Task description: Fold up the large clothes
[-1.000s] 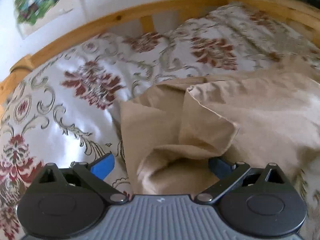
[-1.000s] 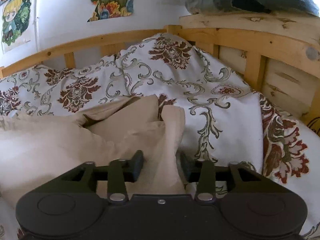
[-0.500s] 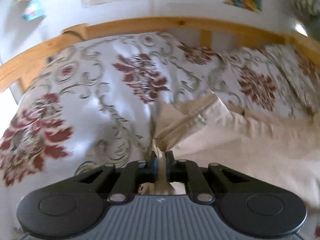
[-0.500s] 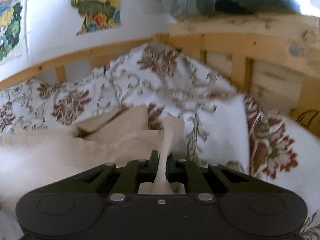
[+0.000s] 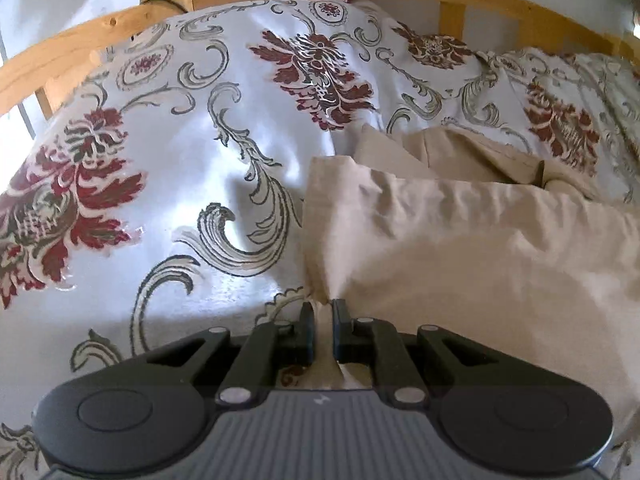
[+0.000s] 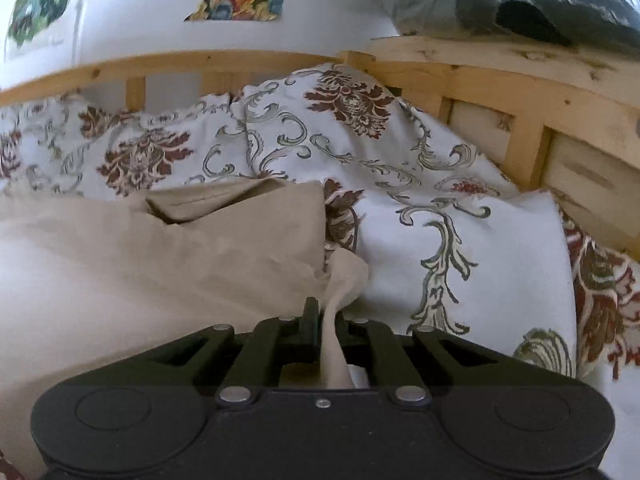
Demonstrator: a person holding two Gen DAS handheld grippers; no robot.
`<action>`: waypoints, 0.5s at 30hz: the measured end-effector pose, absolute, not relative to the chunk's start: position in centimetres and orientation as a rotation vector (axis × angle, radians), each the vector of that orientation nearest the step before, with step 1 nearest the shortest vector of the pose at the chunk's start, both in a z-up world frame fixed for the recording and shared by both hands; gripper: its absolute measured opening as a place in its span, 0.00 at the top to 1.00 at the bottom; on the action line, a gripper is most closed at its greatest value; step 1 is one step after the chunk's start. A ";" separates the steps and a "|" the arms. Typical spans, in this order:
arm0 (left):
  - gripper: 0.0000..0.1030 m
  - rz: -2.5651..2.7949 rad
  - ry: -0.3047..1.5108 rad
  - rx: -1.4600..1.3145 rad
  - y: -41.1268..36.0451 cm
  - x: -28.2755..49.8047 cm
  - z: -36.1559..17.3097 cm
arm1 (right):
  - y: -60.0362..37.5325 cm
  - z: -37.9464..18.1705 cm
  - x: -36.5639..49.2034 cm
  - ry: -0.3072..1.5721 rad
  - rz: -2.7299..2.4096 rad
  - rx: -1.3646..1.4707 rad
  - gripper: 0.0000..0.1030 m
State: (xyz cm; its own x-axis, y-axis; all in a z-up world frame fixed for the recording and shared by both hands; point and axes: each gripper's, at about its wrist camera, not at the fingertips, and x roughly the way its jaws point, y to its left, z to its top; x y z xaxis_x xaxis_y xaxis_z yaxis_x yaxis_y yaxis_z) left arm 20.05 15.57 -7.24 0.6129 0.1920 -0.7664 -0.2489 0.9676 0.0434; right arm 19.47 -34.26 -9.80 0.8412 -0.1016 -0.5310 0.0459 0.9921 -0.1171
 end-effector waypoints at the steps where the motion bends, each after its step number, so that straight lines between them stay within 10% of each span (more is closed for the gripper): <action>1: 0.88 0.245 0.865 -0.103 16.0 19.8 -7.1 | -34.2 -9.8 19.3 0.572 -0.082 -0.098 0.96; 4: 0.82 0.228 0.842 -0.233 17.5 18.8 -6.1 | -34.7 -9.3 18.6 0.596 -0.105 -0.056 0.96; 8: 0.12 0.270 0.729 -0.285 17.2 16.4 -4.1 | -35.5 -8.5 17.8 0.596 -0.137 -0.018 0.92; 15: 0.01 0.163 0.572 -0.160 12.8 12.8 -2.9 | -34.2 -6.0 15.8 0.410 -0.215 -0.160 0.36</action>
State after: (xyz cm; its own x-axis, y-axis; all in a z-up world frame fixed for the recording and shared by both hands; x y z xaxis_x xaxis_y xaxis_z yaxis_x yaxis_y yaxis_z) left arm 12.81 12.85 -2.94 0.8288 0.1085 -0.5489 -0.1970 0.9748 -0.1048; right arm 15.84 -34.25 -5.95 0.8949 -0.2384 -0.3772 0.1739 0.9648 -0.1971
